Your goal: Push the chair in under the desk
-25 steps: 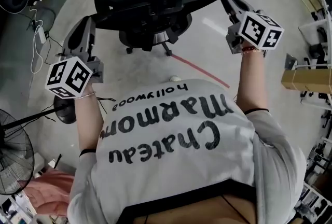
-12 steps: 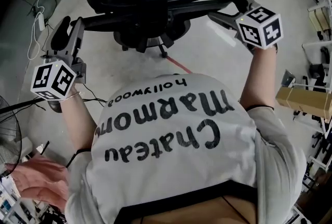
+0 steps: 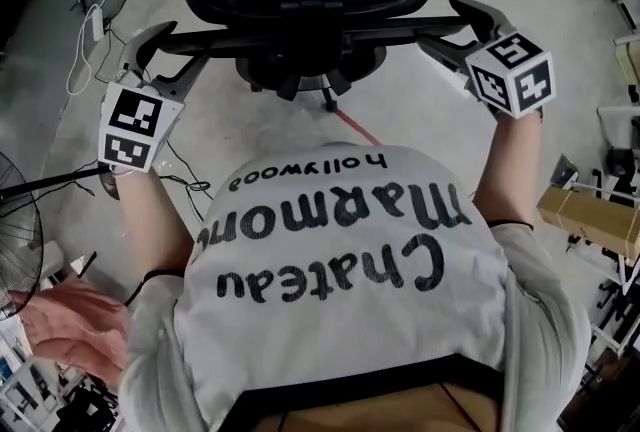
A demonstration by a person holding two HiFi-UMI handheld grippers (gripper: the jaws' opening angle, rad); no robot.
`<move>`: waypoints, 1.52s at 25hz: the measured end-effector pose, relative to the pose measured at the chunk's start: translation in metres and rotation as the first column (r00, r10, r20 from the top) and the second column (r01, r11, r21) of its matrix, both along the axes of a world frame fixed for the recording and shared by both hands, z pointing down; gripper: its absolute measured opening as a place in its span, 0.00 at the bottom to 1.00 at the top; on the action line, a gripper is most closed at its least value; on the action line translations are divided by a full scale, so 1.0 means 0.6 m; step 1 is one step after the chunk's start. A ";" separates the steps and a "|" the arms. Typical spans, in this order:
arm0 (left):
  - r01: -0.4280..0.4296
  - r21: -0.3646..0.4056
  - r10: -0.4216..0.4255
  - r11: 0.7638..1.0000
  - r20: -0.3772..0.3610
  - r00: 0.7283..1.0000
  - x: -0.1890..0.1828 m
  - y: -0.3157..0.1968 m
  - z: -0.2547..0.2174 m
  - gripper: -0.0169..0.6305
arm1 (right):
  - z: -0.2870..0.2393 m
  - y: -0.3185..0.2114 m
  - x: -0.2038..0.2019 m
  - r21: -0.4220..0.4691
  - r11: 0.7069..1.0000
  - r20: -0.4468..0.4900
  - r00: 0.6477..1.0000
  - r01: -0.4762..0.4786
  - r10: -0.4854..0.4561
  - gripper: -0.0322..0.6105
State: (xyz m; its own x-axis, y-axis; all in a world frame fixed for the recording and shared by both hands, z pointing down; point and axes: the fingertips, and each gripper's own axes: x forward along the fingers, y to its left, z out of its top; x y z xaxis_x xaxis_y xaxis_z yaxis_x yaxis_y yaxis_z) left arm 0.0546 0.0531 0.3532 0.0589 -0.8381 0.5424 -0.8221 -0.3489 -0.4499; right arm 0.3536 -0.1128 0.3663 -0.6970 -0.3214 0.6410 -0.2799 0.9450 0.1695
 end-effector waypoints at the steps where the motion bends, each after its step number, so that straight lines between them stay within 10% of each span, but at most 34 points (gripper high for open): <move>1: -0.004 -0.011 0.004 1.000 -0.001 1.000 0.001 -0.006 0.001 0.44 | 0.000 -0.002 -0.002 -0.001 1.000 0.000 1.000 0.002 -0.002 0.63; 10: 0.080 -0.108 -0.079 0.991 0.017 0.997 -0.010 -0.040 0.012 0.44 | 0.003 -0.035 -0.020 0.022 0.999 0.027 0.999 0.036 -0.037 0.63; 26: 0.079 -0.052 -0.079 0.996 -0.002 0.997 -0.108 -0.228 0.000 0.44 | -0.008 -0.225 -0.117 0.060 0.998 0.048 0.999 -0.007 0.004 0.63; 38: 0.009 -0.226 -0.006 0.974 0.015 1.000 -0.151 -0.290 0.005 0.42 | -0.001 -0.289 -0.165 0.008 1.000 -0.008 1.000 -0.003 0.003 0.66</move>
